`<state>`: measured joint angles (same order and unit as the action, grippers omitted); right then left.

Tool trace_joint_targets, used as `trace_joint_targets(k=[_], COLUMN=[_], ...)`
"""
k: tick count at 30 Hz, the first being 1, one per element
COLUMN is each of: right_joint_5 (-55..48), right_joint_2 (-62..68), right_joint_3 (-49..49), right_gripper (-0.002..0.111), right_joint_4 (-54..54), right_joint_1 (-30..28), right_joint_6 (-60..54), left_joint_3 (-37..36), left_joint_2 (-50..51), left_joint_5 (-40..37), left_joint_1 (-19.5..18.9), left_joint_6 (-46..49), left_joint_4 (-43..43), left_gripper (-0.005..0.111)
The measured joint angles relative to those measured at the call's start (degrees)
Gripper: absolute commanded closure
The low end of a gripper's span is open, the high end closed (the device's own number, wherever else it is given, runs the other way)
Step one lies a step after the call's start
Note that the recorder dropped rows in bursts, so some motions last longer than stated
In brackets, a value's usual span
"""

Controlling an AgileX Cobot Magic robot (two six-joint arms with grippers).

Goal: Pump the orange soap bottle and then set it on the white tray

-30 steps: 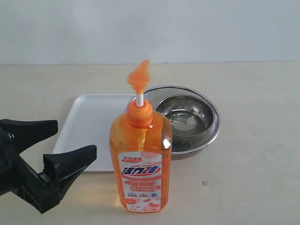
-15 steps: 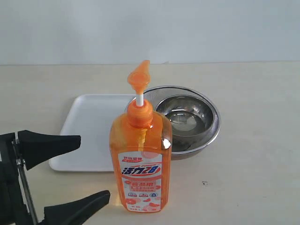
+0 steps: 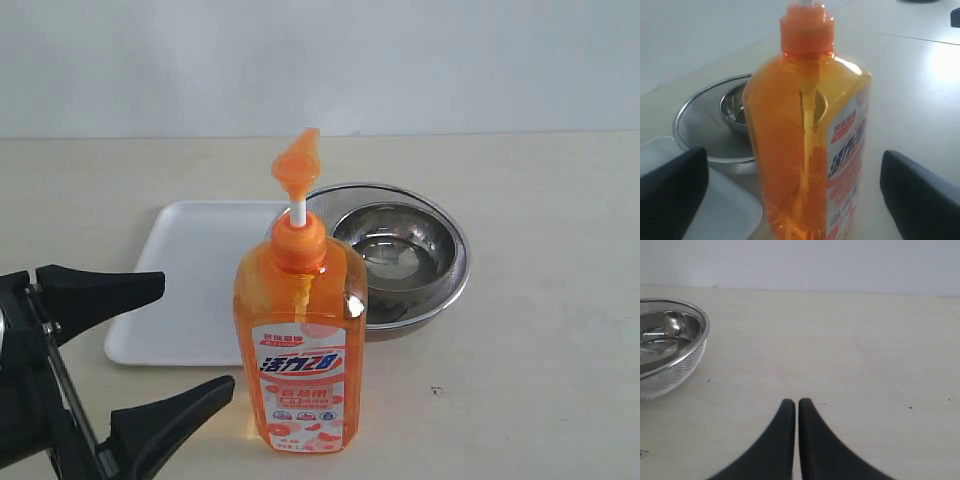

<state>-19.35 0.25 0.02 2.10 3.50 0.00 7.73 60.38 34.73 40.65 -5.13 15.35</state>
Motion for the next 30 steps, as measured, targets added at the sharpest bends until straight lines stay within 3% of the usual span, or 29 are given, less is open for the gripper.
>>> trace_joint_targets(k=[10,23,30], right_joint_5=[0.00,0.00,0.00], right_joint_2=[0.00,0.00,0.00], right_joint_3=[0.00,0.00,0.00], right_gripper=[0.108,0.108,0.108], right_joint_4=[0.00,0.00,0.00], right_joint_1=[0.00,0.00,0.00], right_joint_6=[0.00,0.00,0.00], left_joint_3=[0.00,0.00,-0.02], left_joint_2=[0.00,0.13,5.33], left_joint_5=[4.40,4.64,7.15], left_joint_1=[0.00,0.00,0.00], left_joint_6=[-0.15,2.60,3.13], left_joint_4=[0.00,-1.09,-0.50], left_gripper=[0.021,0.021,0.021])
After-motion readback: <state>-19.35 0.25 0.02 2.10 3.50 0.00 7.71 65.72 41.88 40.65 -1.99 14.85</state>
